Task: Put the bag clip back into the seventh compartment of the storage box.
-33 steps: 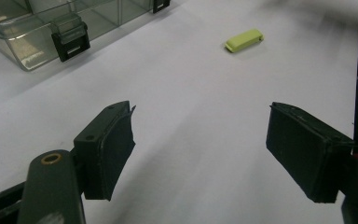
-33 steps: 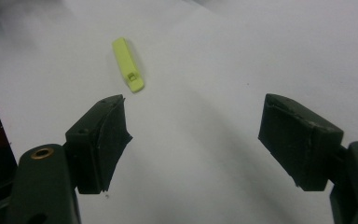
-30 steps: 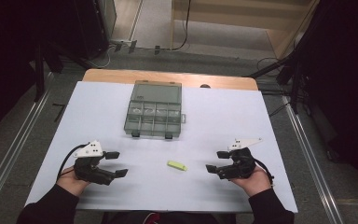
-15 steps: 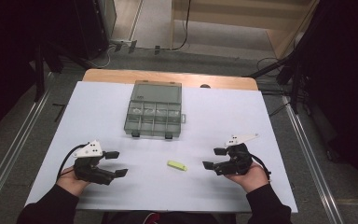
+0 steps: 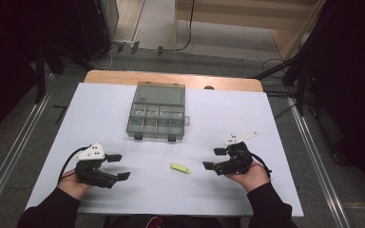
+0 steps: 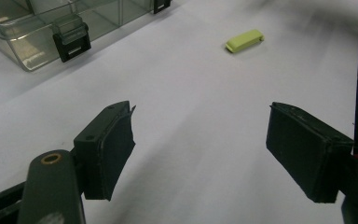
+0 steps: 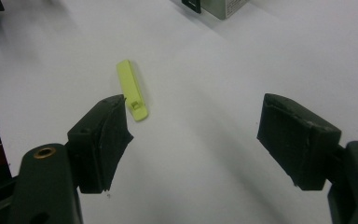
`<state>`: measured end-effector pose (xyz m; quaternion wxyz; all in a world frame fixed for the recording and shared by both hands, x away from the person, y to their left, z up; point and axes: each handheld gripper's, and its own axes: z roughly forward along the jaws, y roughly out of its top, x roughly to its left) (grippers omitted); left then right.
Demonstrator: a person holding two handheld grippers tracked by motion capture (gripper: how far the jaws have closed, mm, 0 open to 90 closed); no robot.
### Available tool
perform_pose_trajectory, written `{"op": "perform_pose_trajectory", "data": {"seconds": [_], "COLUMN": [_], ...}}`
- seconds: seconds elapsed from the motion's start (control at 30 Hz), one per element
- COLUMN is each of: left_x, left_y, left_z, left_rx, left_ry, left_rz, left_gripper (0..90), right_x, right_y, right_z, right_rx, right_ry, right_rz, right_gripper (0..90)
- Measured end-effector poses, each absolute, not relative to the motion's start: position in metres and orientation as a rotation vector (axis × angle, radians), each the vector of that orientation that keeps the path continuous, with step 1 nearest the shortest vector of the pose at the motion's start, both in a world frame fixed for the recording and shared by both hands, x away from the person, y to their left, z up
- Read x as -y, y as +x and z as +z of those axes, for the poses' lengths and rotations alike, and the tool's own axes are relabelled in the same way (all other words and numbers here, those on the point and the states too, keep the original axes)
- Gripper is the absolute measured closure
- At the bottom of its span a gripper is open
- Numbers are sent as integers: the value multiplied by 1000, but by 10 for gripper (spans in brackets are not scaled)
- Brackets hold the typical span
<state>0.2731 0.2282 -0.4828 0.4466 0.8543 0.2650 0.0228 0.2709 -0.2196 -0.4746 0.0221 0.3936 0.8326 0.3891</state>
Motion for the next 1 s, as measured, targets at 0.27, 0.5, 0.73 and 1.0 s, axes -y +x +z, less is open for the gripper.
{"op": "perform_pose_trajectory", "data": {"seconds": [0.27,0.5,0.73,1.0], "left_x": [-228,-228,-228,-228], "left_y": [273,273,273,274], "left_z": [-483,-483,-483,-483], "left_rx": [-652,-652,-655,-656], "left_ry": [2119,2121,2118,2118], "left_rz": [54,52,54,53], "left_gripper": [224,224,224,224], "right_x": [213,204,194,184], "right_y": [276,281,286,291], "right_z": [-474,-473,-473,-472], "right_rx": [-2597,-2618,-2653,-2693], "right_ry": [1197,1169,1143,1148], "right_rz": [1210,1196,1185,1151], "right_gripper": [258,259,267,279]}}
